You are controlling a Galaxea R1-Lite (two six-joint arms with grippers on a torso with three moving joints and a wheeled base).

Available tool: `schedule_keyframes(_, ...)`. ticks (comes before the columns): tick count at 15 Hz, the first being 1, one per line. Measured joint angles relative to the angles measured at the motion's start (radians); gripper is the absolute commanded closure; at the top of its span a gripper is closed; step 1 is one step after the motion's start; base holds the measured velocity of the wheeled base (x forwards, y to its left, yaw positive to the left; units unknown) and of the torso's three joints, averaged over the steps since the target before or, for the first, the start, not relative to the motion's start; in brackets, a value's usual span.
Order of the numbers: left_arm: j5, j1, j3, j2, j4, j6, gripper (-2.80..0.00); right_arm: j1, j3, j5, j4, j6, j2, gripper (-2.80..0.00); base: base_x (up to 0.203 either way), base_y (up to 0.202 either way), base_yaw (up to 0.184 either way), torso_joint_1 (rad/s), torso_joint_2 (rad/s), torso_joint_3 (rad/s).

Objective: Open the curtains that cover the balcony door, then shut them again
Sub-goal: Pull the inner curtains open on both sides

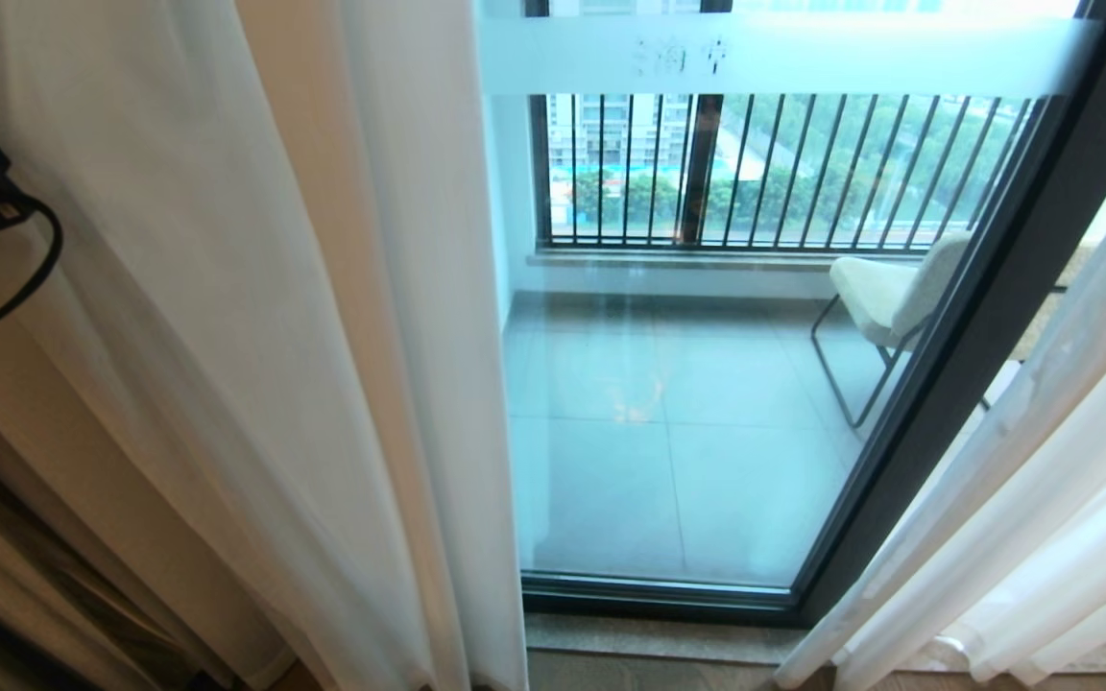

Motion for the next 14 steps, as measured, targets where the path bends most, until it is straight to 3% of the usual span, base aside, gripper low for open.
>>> schedule_keyframes(6,-0.027,0.123,-0.05,0.044,0.0,-0.065,0.0,0.0,0.0,0.0,0.0,0.0,0.0,0.0,0.0,0.0,0.0,0.0,0.0,0.0)
schedule_keyframes(14,-0.136,0.335,-0.149,0.143,-0.001,-0.138,0.0,0.0,0.0,0.0,0.0,0.0,0.0,0.0,0.0,0.0,0.0,0.0,0.0,0.0)
